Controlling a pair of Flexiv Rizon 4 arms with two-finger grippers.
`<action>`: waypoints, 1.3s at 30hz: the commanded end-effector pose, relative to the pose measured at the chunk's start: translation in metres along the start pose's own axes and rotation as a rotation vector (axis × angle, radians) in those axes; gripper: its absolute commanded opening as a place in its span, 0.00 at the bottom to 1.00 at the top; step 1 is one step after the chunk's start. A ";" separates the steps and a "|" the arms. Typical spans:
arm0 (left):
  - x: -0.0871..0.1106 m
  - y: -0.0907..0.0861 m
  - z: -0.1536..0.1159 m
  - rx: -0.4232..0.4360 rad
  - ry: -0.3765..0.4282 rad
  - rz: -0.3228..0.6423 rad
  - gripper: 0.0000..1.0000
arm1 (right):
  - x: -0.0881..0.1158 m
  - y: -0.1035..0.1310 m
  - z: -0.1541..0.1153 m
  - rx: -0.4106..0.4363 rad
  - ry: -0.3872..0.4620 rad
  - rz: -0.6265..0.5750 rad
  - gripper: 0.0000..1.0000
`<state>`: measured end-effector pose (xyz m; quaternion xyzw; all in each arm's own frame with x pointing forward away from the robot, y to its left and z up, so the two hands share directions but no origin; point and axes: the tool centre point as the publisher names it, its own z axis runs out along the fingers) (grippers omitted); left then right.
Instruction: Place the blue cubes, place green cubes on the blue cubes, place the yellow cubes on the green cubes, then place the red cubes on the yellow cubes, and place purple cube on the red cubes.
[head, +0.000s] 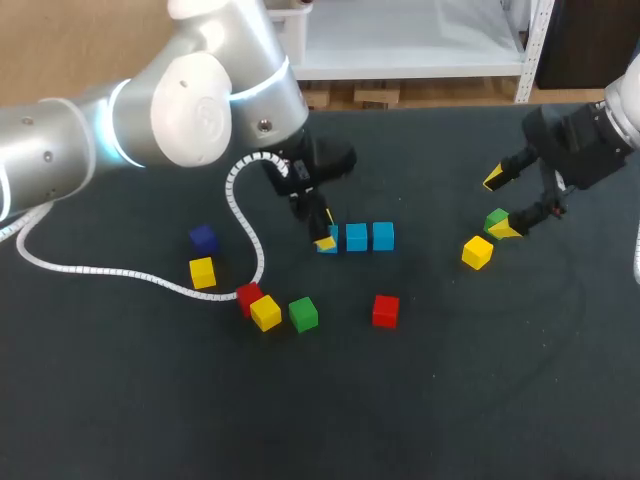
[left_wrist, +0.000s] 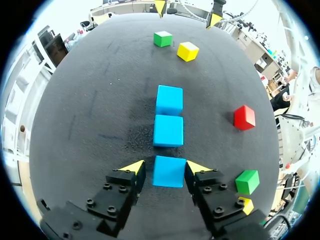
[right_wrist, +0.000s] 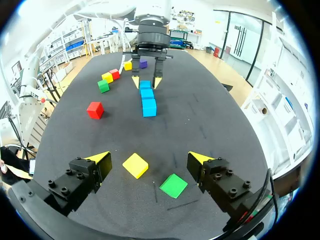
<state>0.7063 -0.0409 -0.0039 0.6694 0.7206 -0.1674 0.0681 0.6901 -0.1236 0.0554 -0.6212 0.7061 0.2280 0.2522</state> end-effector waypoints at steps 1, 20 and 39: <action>-0.004 0.005 0.000 0.007 -0.001 0.006 0.51 | 0.000 -0.001 0.000 -0.001 -0.003 -0.001 1.00; -0.002 -0.012 -0.020 0.004 -0.034 0.038 0.88 | 0.000 -0.001 0.000 -0.001 -0.003 -0.001 1.00; 0.053 -0.078 -0.102 0.015 -0.067 0.138 1.00 | 0.000 -0.001 0.000 -0.001 -0.003 -0.001 1.00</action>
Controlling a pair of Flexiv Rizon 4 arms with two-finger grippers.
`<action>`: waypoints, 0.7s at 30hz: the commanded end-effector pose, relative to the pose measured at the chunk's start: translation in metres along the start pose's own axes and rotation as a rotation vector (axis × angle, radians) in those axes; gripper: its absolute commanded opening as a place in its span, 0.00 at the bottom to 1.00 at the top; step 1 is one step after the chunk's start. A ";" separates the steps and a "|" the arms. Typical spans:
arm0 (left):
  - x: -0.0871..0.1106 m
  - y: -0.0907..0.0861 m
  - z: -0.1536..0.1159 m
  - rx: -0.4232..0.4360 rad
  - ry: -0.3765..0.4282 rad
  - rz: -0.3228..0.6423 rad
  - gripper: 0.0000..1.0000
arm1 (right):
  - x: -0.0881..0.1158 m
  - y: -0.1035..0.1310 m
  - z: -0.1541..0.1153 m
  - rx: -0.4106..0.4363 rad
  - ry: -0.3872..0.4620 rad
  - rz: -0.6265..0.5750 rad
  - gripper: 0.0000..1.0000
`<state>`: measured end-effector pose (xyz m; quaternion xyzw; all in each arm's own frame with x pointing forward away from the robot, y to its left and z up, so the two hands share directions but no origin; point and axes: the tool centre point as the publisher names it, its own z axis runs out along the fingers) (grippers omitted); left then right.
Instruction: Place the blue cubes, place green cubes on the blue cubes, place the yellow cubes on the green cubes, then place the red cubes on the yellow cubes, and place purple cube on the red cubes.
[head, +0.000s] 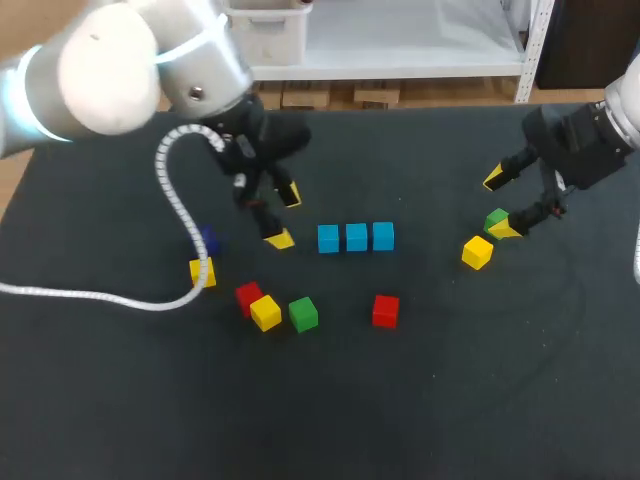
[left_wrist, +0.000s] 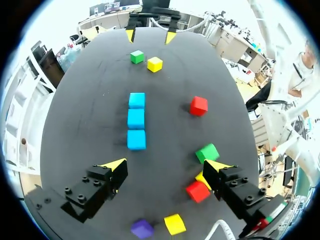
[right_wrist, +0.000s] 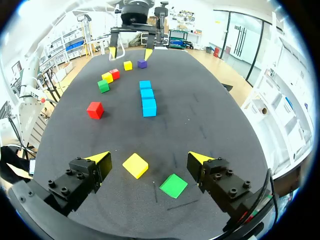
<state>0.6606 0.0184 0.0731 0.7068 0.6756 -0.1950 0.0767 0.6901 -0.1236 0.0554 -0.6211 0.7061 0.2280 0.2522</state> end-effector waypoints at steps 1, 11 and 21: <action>0.017 -0.031 -0.017 -0.026 -0.010 0.038 1.00 | 0.000 -0.001 0.000 -0.001 -0.003 -0.001 1.00; 0.063 -0.061 -0.043 -0.031 -0.003 0.081 1.00 | 0.000 -0.001 0.000 -0.001 -0.003 -0.001 1.00; 0.101 -0.076 -0.065 -0.052 0.016 0.108 1.00 | 0.000 -0.001 0.000 -0.001 -0.003 -0.001 1.00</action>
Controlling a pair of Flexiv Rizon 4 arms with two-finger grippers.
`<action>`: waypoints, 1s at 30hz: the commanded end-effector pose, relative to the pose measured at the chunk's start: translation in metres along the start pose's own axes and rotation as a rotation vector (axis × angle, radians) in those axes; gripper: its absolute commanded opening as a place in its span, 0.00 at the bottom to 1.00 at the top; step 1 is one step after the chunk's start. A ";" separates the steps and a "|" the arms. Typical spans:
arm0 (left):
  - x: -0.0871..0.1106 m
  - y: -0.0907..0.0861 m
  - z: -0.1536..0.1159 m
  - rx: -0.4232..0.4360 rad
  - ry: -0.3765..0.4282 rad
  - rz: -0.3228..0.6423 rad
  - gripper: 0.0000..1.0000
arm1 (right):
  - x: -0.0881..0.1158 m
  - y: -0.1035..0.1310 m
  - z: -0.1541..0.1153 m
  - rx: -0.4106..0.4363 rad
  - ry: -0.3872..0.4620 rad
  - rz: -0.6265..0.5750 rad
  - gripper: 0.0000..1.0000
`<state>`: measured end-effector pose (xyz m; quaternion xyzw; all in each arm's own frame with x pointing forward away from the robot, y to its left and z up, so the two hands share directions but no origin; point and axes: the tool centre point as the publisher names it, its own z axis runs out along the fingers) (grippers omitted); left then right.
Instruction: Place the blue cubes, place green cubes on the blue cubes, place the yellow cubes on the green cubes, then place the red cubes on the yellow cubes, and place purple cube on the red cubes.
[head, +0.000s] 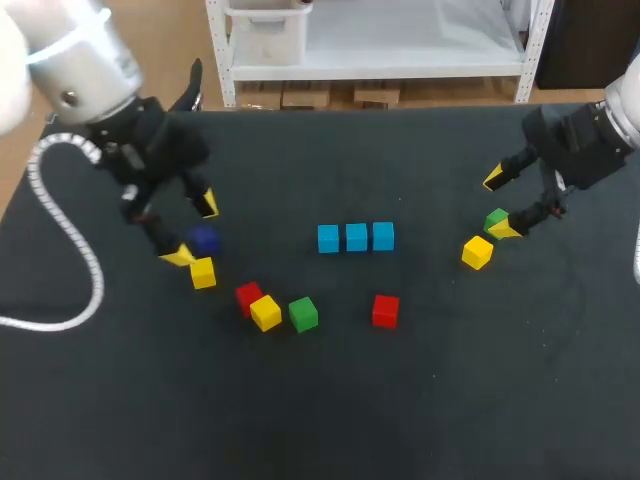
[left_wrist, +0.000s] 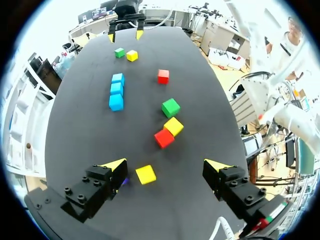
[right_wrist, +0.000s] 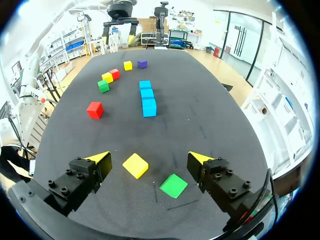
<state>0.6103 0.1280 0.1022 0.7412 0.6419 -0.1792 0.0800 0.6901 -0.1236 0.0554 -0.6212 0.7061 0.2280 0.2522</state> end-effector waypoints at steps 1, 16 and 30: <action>0.013 -0.016 -0.006 -0.044 -0.003 0.012 1.00 | 0.001 -0.001 0.000 -0.001 -0.003 -0.001 1.00; 0.032 -0.022 -0.032 -0.062 -0.001 0.028 1.00 | 0.001 -0.001 0.000 -0.001 -0.003 -0.001 1.00; 0.032 -0.021 -0.038 -0.041 0.017 0.027 1.00 | 0.001 -0.001 0.000 -0.001 -0.003 -0.001 1.00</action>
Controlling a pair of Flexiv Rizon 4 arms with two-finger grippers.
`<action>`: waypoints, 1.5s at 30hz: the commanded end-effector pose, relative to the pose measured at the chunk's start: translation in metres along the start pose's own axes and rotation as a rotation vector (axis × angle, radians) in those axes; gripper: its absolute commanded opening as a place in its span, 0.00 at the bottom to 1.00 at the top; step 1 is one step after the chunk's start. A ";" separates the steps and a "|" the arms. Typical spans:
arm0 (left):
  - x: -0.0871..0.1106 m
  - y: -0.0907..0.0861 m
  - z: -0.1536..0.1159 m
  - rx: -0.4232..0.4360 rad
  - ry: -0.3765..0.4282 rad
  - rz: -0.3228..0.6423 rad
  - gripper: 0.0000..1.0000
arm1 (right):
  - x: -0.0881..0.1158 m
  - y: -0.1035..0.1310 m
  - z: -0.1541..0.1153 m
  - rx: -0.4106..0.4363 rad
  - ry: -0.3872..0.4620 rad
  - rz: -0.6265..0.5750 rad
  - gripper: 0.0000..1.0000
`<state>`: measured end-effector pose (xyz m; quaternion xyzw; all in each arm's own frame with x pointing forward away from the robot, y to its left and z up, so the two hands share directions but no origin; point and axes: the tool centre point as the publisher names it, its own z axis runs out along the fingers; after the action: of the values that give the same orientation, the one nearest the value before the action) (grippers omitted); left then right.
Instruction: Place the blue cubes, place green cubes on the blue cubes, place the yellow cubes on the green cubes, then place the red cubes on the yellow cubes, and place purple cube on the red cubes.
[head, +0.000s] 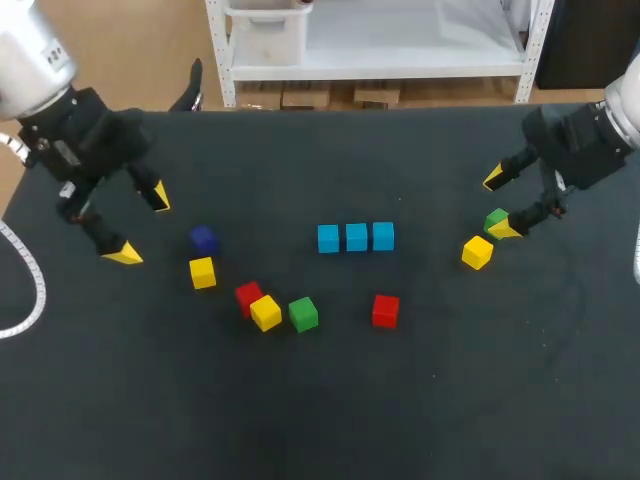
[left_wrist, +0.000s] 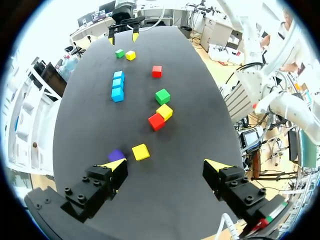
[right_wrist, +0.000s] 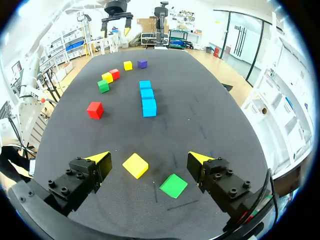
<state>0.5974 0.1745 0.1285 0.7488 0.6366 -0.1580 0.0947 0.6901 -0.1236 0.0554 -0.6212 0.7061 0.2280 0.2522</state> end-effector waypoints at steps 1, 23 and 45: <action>0.000 0.002 0.000 0.005 0.002 0.001 1.00 | 0.001 -0.001 0.000 -0.001 -0.003 -0.001 1.00; 0.000 0.002 0.000 0.005 0.002 0.001 1.00 | -0.003 -0.004 -0.004 -0.022 0.022 -0.065 1.00; 0.000 0.002 0.000 0.005 0.002 0.001 1.00 | 0.023 -0.063 -0.033 -0.463 0.167 -0.727 1.00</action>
<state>0.5984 0.1742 0.1279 0.7489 0.6365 -0.1585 0.0940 0.7315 -0.1675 0.0684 -0.8503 0.4572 0.1790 0.1894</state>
